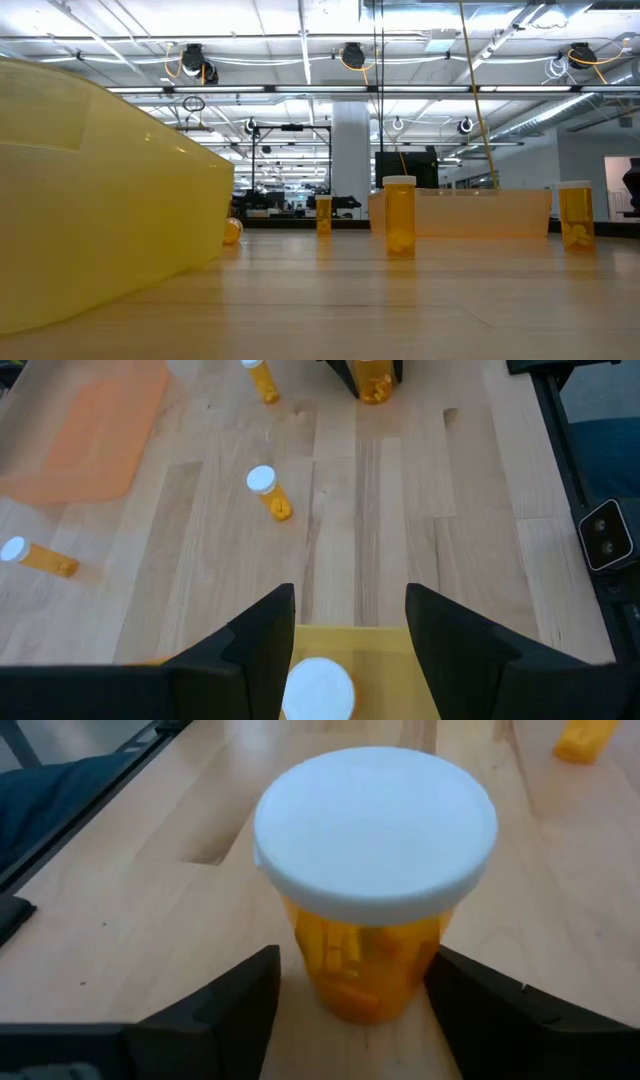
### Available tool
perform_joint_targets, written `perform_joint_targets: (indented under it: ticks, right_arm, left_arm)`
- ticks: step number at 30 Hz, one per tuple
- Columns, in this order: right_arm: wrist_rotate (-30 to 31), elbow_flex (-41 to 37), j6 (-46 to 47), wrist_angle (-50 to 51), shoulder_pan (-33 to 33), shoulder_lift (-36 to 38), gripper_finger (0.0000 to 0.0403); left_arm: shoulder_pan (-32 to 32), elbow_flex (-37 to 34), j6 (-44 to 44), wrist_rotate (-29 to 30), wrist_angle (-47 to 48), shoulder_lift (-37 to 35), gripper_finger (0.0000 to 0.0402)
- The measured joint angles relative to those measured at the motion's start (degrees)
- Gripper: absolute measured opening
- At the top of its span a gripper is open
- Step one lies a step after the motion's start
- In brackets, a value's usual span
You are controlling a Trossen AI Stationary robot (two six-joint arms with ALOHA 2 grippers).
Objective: Pick and place medicine bottles into bin by pill shape (circle, oval)
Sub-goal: Put the large pill bottle into the yellow bin
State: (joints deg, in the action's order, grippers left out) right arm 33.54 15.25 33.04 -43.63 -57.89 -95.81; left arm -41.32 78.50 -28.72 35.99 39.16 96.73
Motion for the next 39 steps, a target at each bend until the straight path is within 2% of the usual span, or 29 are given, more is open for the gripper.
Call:
perform_joint_targets:
  ticks: [6, 19, 25, 29, 31, 35, 39]
  right_arm:
    - [-0.61, 0.00, -1.71, -0.84, 0.98, -0.04, 0.0246]
    - [-1.75, -0.06, -2.53, -5.37, 2.49, -3.16, 0.0173]
    - [-3.20, 0.35, -2.34, -8.91, 4.29, -3.32, 0.0184]
    - [-4.59, 3.61, -5.56, -9.25, 7.29, -2.55, 0.0186]
    - [-7.00, 5.87, -7.37, -9.06, 9.36, -2.06, 0.0183]
    - [-11.45, 11.90, -9.84, -2.70, 13.83, -0.85, 0.0182]
    - [-11.50, 19.89, -10.19, 11.79, 17.76, -0.39, 0.0184]
  left_arm:
    - [0.00, 0.00, 0.01, 0.00, -0.02, 0.00, 0.0196]
    - [0.02, 0.00, 0.75, 0.10, -0.35, 0.00, 0.0196]
    - [1.04, 0.00, 2.61, 2.31, -0.80, 0.00, 0.0195]
    - [2.26, 0.00, 4.55, 2.94, -6.50, -0.01, 0.0195]
    - [3.03, 0.00, 7.18, 1.30, -9.89, -0.02, 0.0196]
    - [4.85, 0.00, 13.76, -4.86, -16.14, 0.00, 0.0205]
    - [6.88, 0.00, 17.41, -8.10, -19.99, -0.02, 0.0253]
